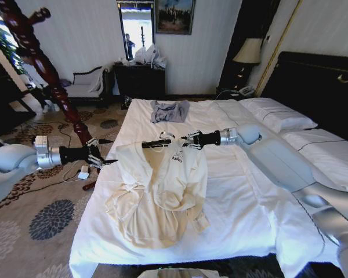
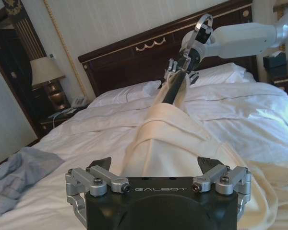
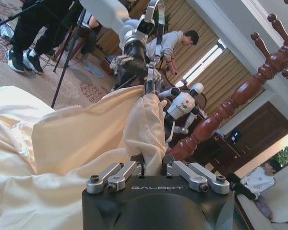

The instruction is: Pick up the clothes from the bed and hang them on the clothes hanger.

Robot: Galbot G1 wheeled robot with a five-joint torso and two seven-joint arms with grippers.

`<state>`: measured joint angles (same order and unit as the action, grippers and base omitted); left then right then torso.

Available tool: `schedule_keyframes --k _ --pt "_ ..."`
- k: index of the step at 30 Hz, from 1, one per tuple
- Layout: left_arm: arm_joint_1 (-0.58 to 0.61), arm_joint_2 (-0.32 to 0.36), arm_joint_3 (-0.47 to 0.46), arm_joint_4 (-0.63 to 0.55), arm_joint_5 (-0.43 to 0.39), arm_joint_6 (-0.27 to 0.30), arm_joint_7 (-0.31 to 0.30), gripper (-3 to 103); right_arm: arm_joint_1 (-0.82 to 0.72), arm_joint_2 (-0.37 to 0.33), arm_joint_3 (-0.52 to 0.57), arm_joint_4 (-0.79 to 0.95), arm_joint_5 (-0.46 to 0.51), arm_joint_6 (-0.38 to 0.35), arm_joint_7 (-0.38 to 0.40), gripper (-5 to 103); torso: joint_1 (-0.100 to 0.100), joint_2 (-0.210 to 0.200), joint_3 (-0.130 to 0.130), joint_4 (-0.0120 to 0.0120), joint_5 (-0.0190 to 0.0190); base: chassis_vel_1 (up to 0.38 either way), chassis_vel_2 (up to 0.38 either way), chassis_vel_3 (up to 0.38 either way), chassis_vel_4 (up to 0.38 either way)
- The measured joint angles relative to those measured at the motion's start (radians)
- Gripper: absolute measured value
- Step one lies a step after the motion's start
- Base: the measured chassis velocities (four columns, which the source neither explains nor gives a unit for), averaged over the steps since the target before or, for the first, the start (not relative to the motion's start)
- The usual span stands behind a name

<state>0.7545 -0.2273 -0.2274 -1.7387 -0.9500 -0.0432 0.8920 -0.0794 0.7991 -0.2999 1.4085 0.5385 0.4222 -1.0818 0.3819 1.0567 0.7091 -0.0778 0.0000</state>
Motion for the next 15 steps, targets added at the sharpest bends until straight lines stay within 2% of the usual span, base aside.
schedule_keyframes --k 4,11,13,15 --pt "-0.003 -0.026 0.016 -0.009 0.023 0.007 -0.019 100 0.008 0.014 -0.006 0.016 -0.001 -0.005 0.006 17 0.0 0.0 0.0 0.0002 -0.0002 0.0 0.0 0.0 0.0" --pt "-0.007 -0.024 0.021 -0.011 0.037 0.007 -0.027 100 0.009 0.011 -0.008 0.04 -0.015 -0.005 0.008 17 0.0 0.0 0.0 0.0001 0.0 0.0 0.0 0.0 0.0" --pt "-0.003 -0.019 0.021 -0.019 0.037 0.007 -0.027 96 0.008 0.011 -0.008 0.045 -0.016 -0.001 0.011 17 0.0 0.0 0.0 0.0001 0.0 0.0 0.0 0.0 0.0" --pt "0.001 -0.017 0.021 -0.028 0.037 0.007 -0.027 86 0.008 0.014 -0.007 0.046 -0.019 0.004 0.016 17 0.0 0.0 0.0 0.0 0.0 0.0 0.0 0.0 0.0"
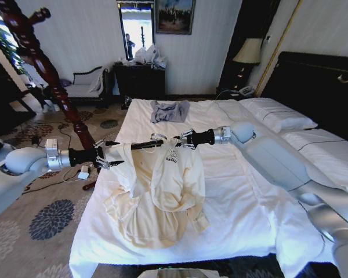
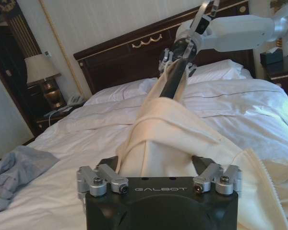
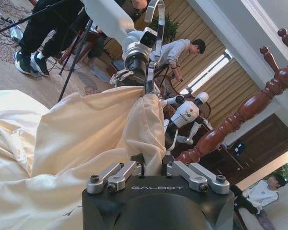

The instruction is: Pick up the clothes from the bed and hang them on the clothes hanger.

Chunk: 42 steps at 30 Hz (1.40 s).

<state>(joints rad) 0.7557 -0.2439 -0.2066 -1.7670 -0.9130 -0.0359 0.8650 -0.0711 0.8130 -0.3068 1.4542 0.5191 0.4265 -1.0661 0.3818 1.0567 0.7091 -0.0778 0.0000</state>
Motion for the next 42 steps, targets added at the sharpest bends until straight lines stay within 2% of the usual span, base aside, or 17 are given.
schedule_keyframes --k 2,5,6,8,9,11,12,15,16,17,20,34,35,36,38,39,42 --pt "0.002 0.0 0.0 -0.004 0.0 0.0 0.0 86 0.0 0.002 0.0 0.0 -0.002 0.003 0.002 17 0.0 0.0 0.0 0.0 0.0 0.0 0.0 0.0 0.0" --pt "0.008 -0.005 0.004 -0.019 0.0 0.0 -0.004 70 0.001 0.014 0.0 0.0 -0.008 0.015 0.012 17 0.0 0.0 0.0 0.0002 0.0 0.0 0.0 0.0 0.0" --pt "0.008 -0.005 0.004 -0.019 0.0 0.0 -0.004 70 0.001 0.014 0.0 0.0 -0.008 0.015 0.012 17 0.0 0.0 0.0 0.0002 0.0 0.0 0.0 0.0 0.0" --pt "0.013 -0.012 0.007 -0.027 0.006 0.001 -0.005 59 0.001 0.019 0.0 0.003 -0.009 0.021 0.022 18 0.0 0.0 0.0 0.0001 0.0 0.0 0.0 0.0 0.0" --pt "0.016 -0.014 0.007 -0.03 0.008 0.003 -0.005 59 0.001 0.019 0.0 0.004 -0.01 0.023 0.026 18 0.0 0.0 0.0 0.0001 0.0 0.0 0.0 0.0 0.0" --pt "0.021 -0.017 0.007 -0.033 0.013 0.006 -0.005 48 0.0 0.019 0.0 0.006 -0.01 0.028 0.034 18 0.0 0.0 0.0 0.0001 0.0 0.0 0.0 0.0 0.0" --pt "0.021 -0.017 0.007 -0.033 0.013 0.006 -0.005 48 0.0 0.019 0.0 0.006 -0.01 0.028 0.034 18 0.0 0.0 0.0 0.0001 0.0 0.0 0.0 0.0 0.0" --pt "0.025 -0.022 0.001 -0.035 0.016 0.009 -0.01 32 -0.004 0.016 0.0 0.008 -0.01 0.038 0.043 19 0.0 0.0 0.0 0.0001 0.0 0.0 0.0 0.0 0.0" --pt "0.025 -0.023 -0.002 -0.035 0.015 0.009 -0.013 32 -0.005 0.015 0.0 0.008 -0.009 0.042 0.045 19 0.0 0.0 0.0 0.0 0.0 0.0 0.0 0.0 0.0" --pt "0.026 -0.023 -0.004 -0.035 0.015 0.009 -0.015 26 -0.006 0.014 0.0 0.008 -0.009 0.044 0.046 19 0.0 0.0 0.0 0.0 0.0 0.0 0.0 0.0 0.0" --pt "0.029 -0.024 -0.011 -0.038 0.012 0.012 -0.022 23 -0.009 0.012 0.001 0.007 -0.009 0.047 0.051 19 0.0 0.0 0.0 0.0 0.0 0.0 0.0 0.0 0.0" --pt "0.038 -0.037 -0.022 -0.056 -0.018 0.029 -0.029 23 -0.008 0.017 0.0 -0.007 -0.004 0.038 0.058 19 0.0 0.0 0.0 0.0001 0.0001 0.0 0.0 0.0 0.0" --pt "0.038 -0.038 -0.022 -0.063 -0.021 0.029 -0.022 23 -0.007 0.016 0.005 -0.009 -0.003 0.03 0.04 24 0.0 0.0 0.0 0.0 0.0 0.0 0.0 0.0 0.0" --pt "0.038 -0.038 -0.022 -0.067 -0.024 0.029 -0.021 22 -0.006 0.016 0.009 -0.011 -0.004 0.027 0.026 24 0.0 0.0 0.0 0.0 0.0 0.0 0.0 0.0 0.0" --pt "0.038 -0.04 -0.023 -0.074 -0.028 0.029 -0.019 21 -0.005 0.015 0.013 -0.015 -0.003 0.022 0.008 35 0.0 0.0 0.0 0.0 0.0001 0.0 0.0 0.0 0.0" --pt "0.038 -0.04 -0.023 -0.074 -0.028 0.029 -0.019 21 -0.005 0.015 0.013 -0.015 -0.003 0.022 0.008 35 0.0 0.0 0.0 0.0 0.0001 0.0 0.0 0.0 0.0" --pt "0.04 -0.045 -0.023 -0.078 -0.029 0.031 -0.018 21 0.002 0.011 0.026 -0.023 -0.001 0.01 -0.009 51 0.0 0.0 0.0 0.0001 0.0 0.0 0.0 0.0 0.0"
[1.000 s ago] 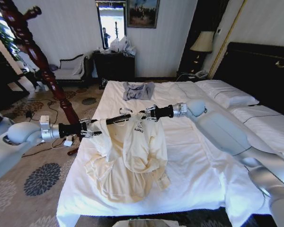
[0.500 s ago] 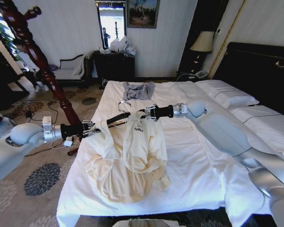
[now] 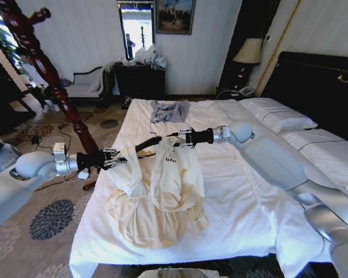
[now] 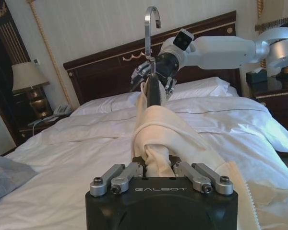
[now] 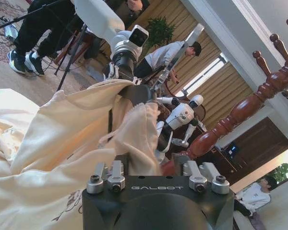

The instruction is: Pick up the clothes from the bed and hang them on the clothes hanger.

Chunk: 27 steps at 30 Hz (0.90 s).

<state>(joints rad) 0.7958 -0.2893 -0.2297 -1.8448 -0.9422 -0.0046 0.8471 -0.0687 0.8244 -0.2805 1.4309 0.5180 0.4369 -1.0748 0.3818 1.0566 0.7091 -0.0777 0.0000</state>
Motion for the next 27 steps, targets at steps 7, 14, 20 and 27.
schedule_keyframes --k 7,14,20,27 --pt "0.008 -0.01 -0.009 0.018 0.006 0.001 0.005 21 0.003 -0.016 0.02 -0.018 0.0 0.001 -0.011 79 0.0 0.0 0.0 0.0001 0.0 0.0 0.0 0.0 0.0" --pt "0.01 -0.026 -0.023 0.048 0.01 0.0 0.004 21 -0.021 -0.056 0.068 -0.062 -0.016 -0.005 -0.02 98 0.0 0.0 0.0 -0.0001 0.0001 0.0 0.0 0.0 0.0" --pt "0.003 -0.037 -0.036 0.075 0.001 -0.001 -0.011 21 -0.064 -0.107 0.112 -0.093 -0.032 -0.022 -0.014 100 0.0 0.0 0.0 0.0 0.0 0.0 0.0 0.0 0.0" --pt "-0.033 -0.063 -0.107 0.136 -0.066 0.021 -0.166 21 -0.217 -0.133 0.239 -0.087 -0.072 -0.046 0.111 100 0.0 0.0 0.0 0.0 0.0 0.0 0.0 0.0 0.0"
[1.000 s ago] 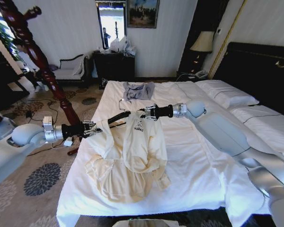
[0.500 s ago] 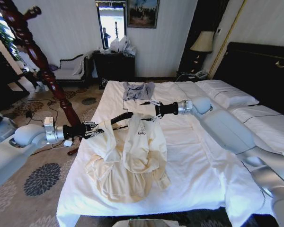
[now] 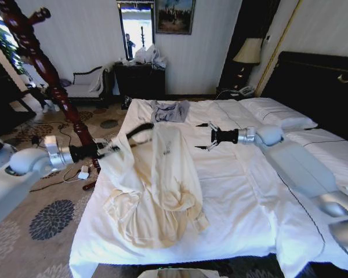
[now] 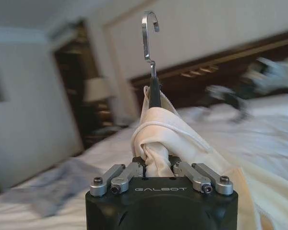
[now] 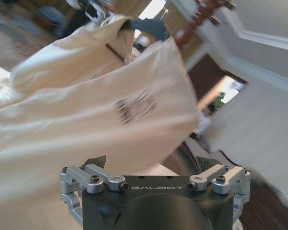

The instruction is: Pick up the clothes from the bed and hang them on the clothes hanger.

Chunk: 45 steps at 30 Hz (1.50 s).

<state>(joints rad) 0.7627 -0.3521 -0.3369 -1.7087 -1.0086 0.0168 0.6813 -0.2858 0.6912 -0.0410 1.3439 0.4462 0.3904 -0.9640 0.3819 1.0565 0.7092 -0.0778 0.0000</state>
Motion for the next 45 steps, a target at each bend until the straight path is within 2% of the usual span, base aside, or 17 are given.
schedule_keyframes --k 1,5,11,16,18,21,33,40,45 --pt "0.0 0.0 0.0 0.0 0.0 0.0 0.0 21 0.0 0.0 0.0 0.0 0.0 0.0 0.0 100 0.0 0.0 0.0 0.0 0.0 0.0 0.0 0.0 0.0" --pt "0.002 0.001 -0.055 -0.006 -0.03 0.034 -0.09 21 -0.092 0.007 0.056 0.009 -0.014 -0.005 0.043 100 0.0 0.0 0.0 0.0 0.0001 0.0 0.0 0.0 0.0" --pt "0.003 0.038 -0.104 -0.002 -0.06 0.059 -0.111 21 -0.153 0.015 0.085 0.016 -0.025 0.002 0.045 100 0.0 0.0 0.0 0.0002 0.0001 0.0 0.0 0.0 0.0" --pt "-0.008 0.088 -0.181 0.029 -0.147 0.111 -0.138 21 -0.183 0.016 0.099 0.014 -0.03 0.023 0.041 100 0.0 0.0 0.0 0.0002 0.0 0.0 0.0 0.0 0.0" --pt "-0.011 0.092 -0.188 0.034 -0.155 0.116 -0.144 21 -0.187 0.016 0.101 0.014 -0.031 0.025 0.04 100 0.0 0.0 0.0 0.0002 0.0 0.0 0.0 0.0 0.0" --pt "-0.038 0.113 -0.215 0.061 -0.204 0.148 -0.186 21 -0.207 0.017 0.116 0.017 -0.032 0.037 0.035 100 0.0 0.0 0.0 0.0 -0.0001 0.0 0.0 0.0 0.0" --pt "-0.186 0.153 -0.173 0.189 -0.302 0.224 -0.248 21 -0.223 0.009 0.13 0.04 -0.024 0.062 -0.001 100 0.0 0.0 0.0 0.0003 0.0 0.0 0.0 0.0 0.0" --pt "-0.264 0.137 -0.146 0.281 -0.303 0.274 -0.306 21 -0.225 -0.001 0.138 0.041 -0.015 0.078 -0.018 100 0.0 0.0 0.0 0.0 -0.0002 0.0 0.0 0.0 0.0" --pt "-0.318 0.123 -0.119 0.326 -0.299 0.28 -0.311 21 -0.228 0.0 0.138 0.04 -0.015 0.082 -0.02 100 0.0 0.0 0.0 0.0001 -0.0002 0.0 0.0 0.0 0.0"
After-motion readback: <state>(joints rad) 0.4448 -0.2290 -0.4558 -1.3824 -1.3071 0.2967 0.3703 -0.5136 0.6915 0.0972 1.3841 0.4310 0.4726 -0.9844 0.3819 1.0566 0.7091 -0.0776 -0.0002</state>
